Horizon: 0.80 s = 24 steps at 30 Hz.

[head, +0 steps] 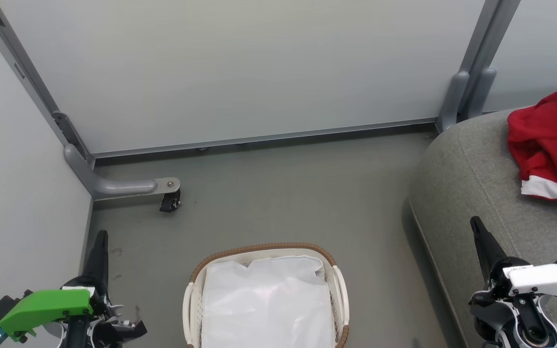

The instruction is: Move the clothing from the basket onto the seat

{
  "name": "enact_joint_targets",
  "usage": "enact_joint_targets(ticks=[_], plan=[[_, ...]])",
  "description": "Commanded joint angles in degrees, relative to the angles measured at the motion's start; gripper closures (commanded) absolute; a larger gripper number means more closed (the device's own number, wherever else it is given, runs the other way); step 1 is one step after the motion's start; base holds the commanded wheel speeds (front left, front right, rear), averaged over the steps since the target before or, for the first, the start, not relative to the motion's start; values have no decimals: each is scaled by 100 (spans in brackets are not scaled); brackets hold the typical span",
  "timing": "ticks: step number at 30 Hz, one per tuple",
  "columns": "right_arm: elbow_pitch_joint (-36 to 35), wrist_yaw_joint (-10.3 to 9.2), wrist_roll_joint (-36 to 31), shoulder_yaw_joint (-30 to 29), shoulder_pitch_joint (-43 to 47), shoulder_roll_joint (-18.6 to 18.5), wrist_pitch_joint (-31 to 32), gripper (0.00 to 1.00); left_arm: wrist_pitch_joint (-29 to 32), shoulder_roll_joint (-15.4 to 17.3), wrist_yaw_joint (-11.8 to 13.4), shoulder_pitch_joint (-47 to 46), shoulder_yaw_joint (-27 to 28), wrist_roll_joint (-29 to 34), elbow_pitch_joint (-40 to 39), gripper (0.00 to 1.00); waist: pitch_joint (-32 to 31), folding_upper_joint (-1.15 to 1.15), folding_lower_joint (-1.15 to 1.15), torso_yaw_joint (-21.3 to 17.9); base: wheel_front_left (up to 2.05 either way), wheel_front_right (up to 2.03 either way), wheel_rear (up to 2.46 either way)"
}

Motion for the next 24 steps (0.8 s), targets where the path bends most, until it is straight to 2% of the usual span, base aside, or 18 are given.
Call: enact_joint_targets(ticks=[1,8,24], plan=[[-41,-4,114,-23,12,-35,41,100,28,35,-47,-107,38,-108,-30,100,-1,0,0,-2,0,0,0],[-64,-4,367,-48,17,-38,104,100,99,36,-56,-128,64,-326,-43,100,-3,0,0,-12,0,0,0],[-60,-4,346,-44,17,-37,103,100,94,36,-51,-117,60,-310,-36,100,-3,0,0,-12,0,0,0]])
